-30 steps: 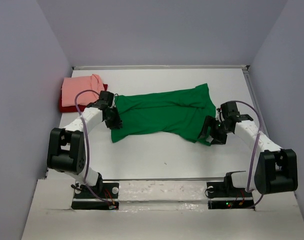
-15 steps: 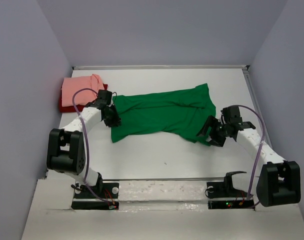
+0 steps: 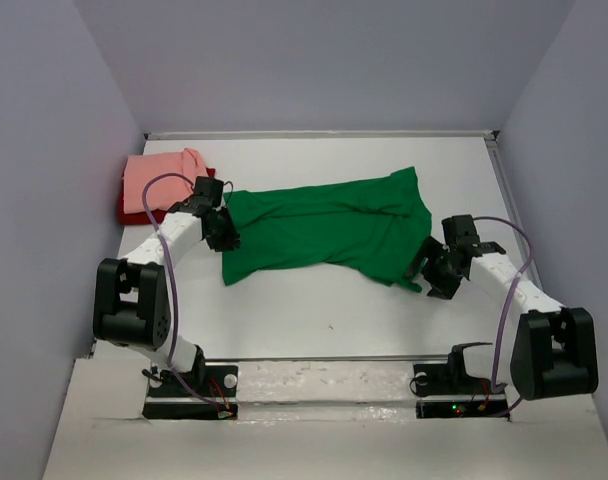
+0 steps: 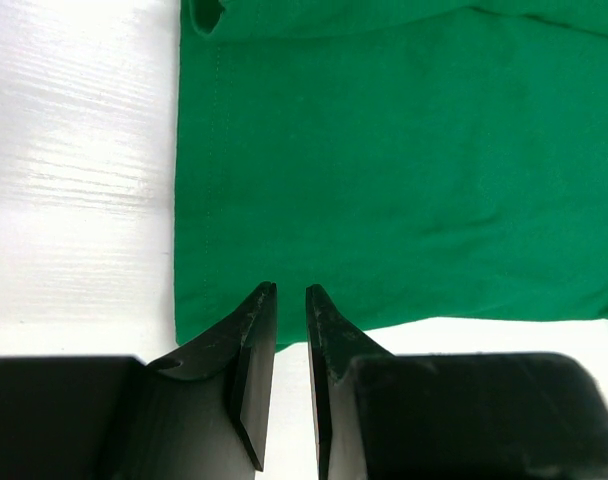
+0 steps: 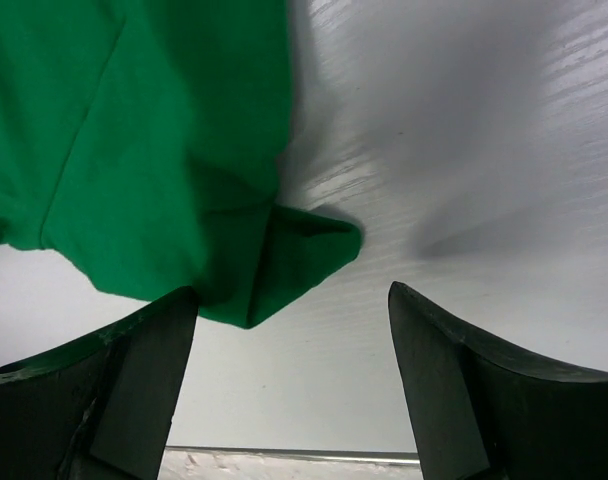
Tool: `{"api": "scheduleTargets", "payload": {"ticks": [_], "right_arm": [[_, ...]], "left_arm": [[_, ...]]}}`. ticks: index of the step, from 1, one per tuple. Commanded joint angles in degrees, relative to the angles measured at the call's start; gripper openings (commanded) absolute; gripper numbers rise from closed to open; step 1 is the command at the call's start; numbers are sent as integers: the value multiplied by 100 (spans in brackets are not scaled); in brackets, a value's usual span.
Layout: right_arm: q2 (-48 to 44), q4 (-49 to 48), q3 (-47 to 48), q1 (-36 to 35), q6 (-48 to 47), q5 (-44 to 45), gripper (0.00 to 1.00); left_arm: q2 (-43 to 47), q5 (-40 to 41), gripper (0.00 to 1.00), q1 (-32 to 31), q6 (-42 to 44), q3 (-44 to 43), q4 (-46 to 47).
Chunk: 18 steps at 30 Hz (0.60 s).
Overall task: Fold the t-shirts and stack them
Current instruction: Fold the tshirt
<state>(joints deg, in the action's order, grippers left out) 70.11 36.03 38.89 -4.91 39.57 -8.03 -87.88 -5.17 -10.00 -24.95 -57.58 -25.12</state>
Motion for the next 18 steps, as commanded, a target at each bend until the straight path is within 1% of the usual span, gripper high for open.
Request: {"api": "scheduleTargets", "payload": {"ticks": [1, 5, 8, 9, 11, 13, 16, 18], "right_arm": [[195, -473, -188, 7, 130, 23, 82], [328, -615, -277, 7, 174, -119, 79], [215, -650, -312, 7, 287, -198, 63], [188, -650, -312, 7, 288, -207, 51], [126, -650, -286, 7, 314, -190, 37], [82, -659, -277, 7, 297, -137, 34], [135, -641, -251, 7, 314, -120, 38], [135, -659, -268, 7, 288, -120, 39]], "left_arm": [[183, -63, 29, 51, 139, -236, -115], [227, -54, 29, 60, 157, -297, -177], [218, -63, 29, 68, 183, -333, -195], [218, -63, 29, 77, 183, -341, -212], [201, -72, 29, 77, 175, -333, -203], [201, -98, 29, 77, 166, -315, -186], [192, -37, 29, 77, 157, -263, -186], [218, -28, 30, 77, 157, -227, -160]]}}
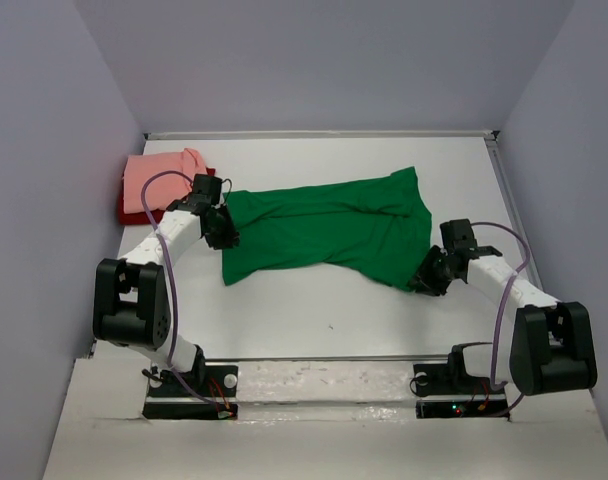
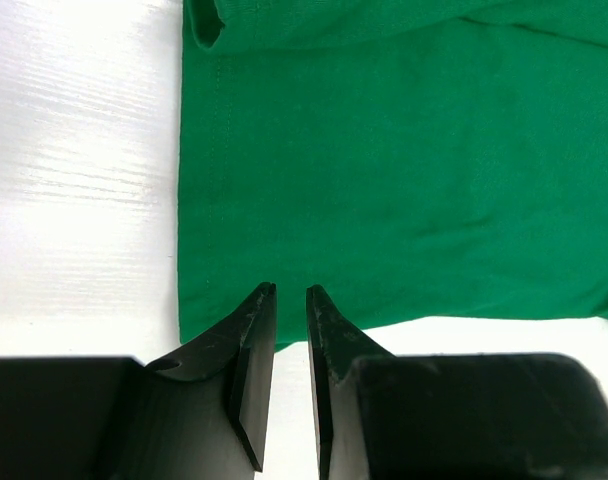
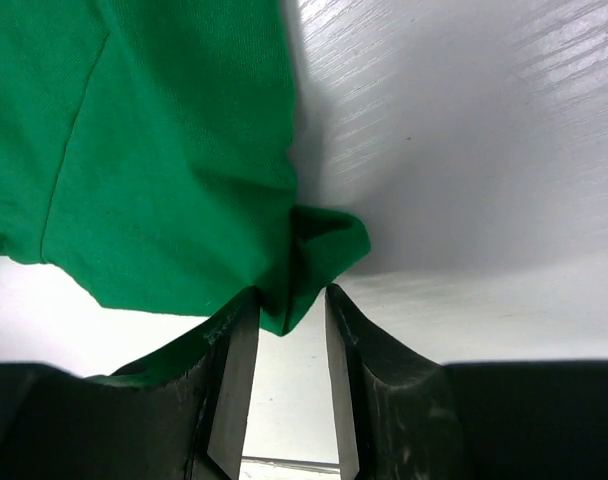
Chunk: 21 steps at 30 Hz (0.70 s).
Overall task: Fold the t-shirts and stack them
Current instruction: Fold the tshirt
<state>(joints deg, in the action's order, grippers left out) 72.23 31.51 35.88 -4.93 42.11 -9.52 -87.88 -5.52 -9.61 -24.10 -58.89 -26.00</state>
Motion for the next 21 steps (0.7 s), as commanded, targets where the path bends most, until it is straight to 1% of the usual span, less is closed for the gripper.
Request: {"api": "scheduleTargets", "payload": {"ticks": [1, 4, 6, 7, 8, 9, 10, 12, 14, 15, 18, 21], "right_arm": [[-60, -206, 33, 9, 26, 29, 39], [-51, -198, 51, 9, -1, 99, 39], [-86, -189, 60, 9, 8, 100, 36], [-103, -180, 94, 9, 8, 82, 22], [-147, -171, 103, 9, 17, 73, 13], [-156, -154, 121, -43, 26, 73, 5], [-165, -145, 165, -43, 17, 73, 0], [-148, -75, 209, -95, 34, 169, 0], [-156, -22, 270, -148, 34, 292, 0], [-165, 4, 297, -149, 43, 319, 0], [-130, 57, 428, -254, 78, 450, 0], [-42, 66, 587, -306, 70, 442, 0]], "left_arm": [[227, 7, 30, 38, 63, -70, -55], [218, 16, 30, 38, 46, -8, -28], [192, 68, 30, 38, 37, 18, -54], [218, 95, 30, 38, 19, 53, -63], [227, 112, 30, 38, 2, 80, -55], [253, 156, 30, 38, -25, 97, -54], [297, 261, 30, 38, -86, 150, -81], [359, 489, 30, 29, -139, 194, -142], [525, 876, 30, -6, -261, 212, -204], [604, 1216, 31, -102, -297, 220, -239], [789, 1710, 31, -243, -411, 256, -440], [720, 1844, 32, -296, -473, 229, -642]]}}
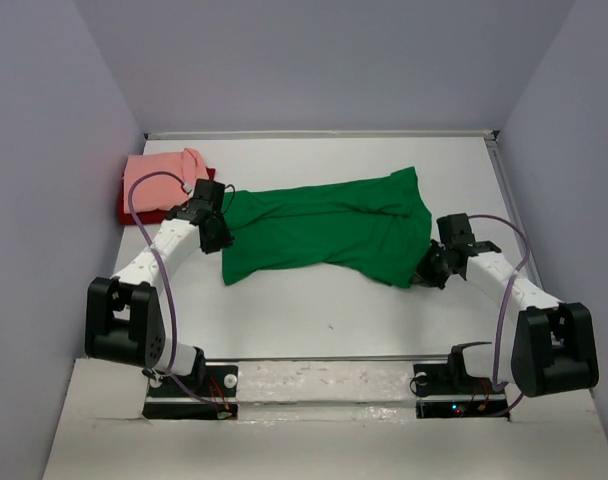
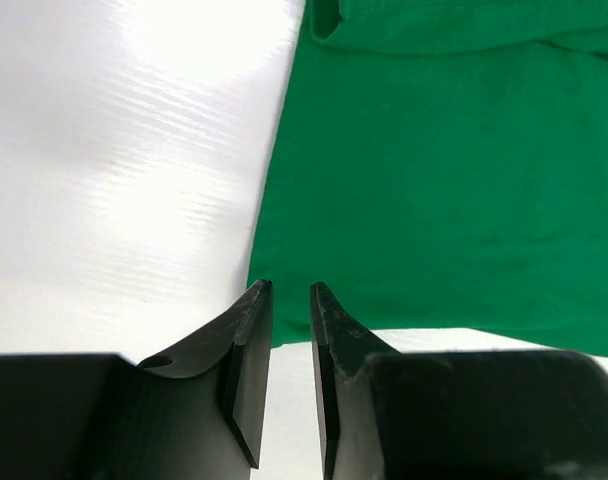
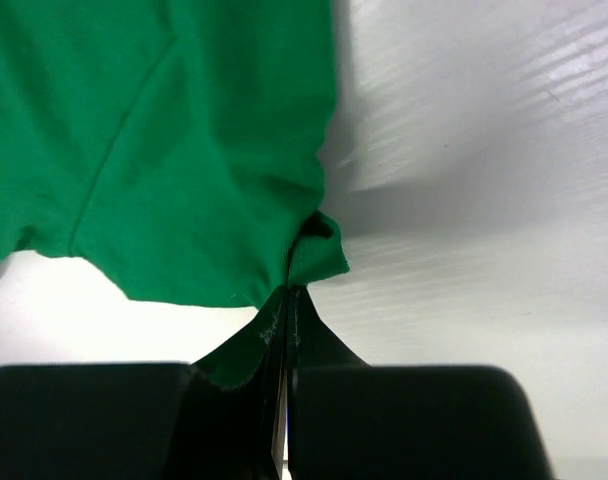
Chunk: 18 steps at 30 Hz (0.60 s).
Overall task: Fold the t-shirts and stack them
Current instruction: Fold the tshirt
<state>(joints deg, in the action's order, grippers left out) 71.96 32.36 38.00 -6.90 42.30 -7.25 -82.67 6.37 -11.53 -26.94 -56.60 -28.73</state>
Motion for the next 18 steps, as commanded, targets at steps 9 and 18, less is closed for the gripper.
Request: {"api": "scheduleTargets", "payload": {"ticks": [9, 18], "right_arm": [[-50, 60, 647, -163, 32, 188, 0], [-86, 157, 647, -163, -56, 241, 0]], "left_arm": [[111, -644, 42, -43, -619, 588, -64], [278, -1129, 40, -34, -1058, 984, 166]]}}
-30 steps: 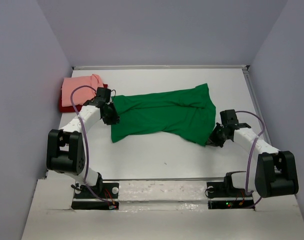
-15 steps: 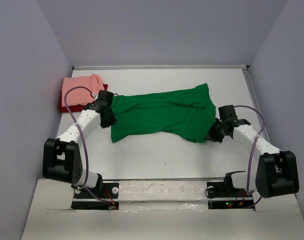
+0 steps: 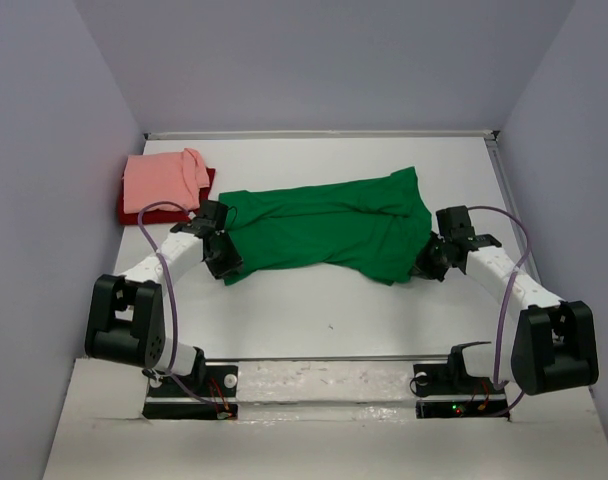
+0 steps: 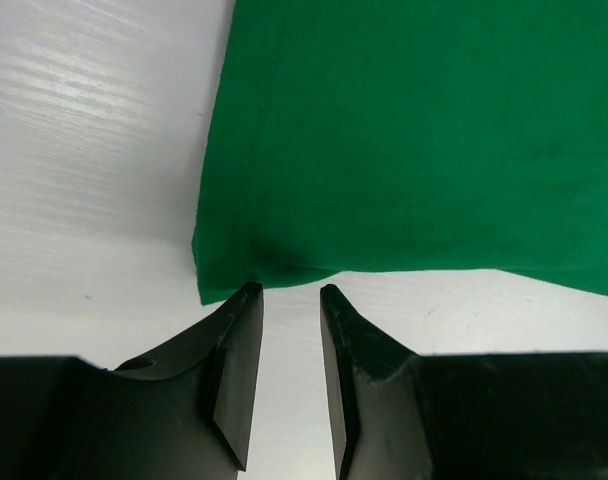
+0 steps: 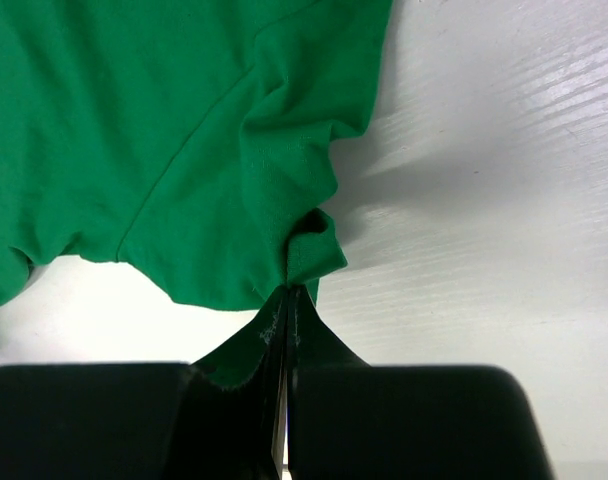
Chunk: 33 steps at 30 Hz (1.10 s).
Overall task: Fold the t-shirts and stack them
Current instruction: Fold the tshirt
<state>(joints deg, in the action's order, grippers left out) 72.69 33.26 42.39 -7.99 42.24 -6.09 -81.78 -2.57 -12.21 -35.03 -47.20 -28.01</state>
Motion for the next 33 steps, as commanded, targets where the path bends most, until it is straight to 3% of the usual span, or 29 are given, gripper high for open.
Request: {"api": "scheduleTargets", "payload": {"ticks": [1, 10, 17, 25, 28, 29, 31, 33], "right_arm": [[-132, 67, 217, -54, -49, 125, 0], [-70, -38, 217, -54, -31, -32, 0], [-44, -47, 261, -54, -58, -86, 0], [-35, -65, 296, -54, -93, -121, 0], [-9, -65, 270, -54, -84, -129, 0], [9, -65, 270, -54, -84, -138, 0], [9, -73, 261, -54, -49, -130, 0], [0, -82, 261, -54, -49, -103, 0]], "left_arm": [[206, -227, 40, 25, -276, 105, 111], [-13, 933, 37, -54, -391, -176, -451], [-339, 1144, 39, -80, -347, -175, -425], [-497, 916, 48, -80, -294, 9, -197], [-462, 837, 37, -71, -312, 9, -161], [-401, 802, 22, -80, -312, 9, -144], [-348, 732, 1, -80, -312, -17, -126], [-269, 697, 0, -80, -312, -70, -126]]}}
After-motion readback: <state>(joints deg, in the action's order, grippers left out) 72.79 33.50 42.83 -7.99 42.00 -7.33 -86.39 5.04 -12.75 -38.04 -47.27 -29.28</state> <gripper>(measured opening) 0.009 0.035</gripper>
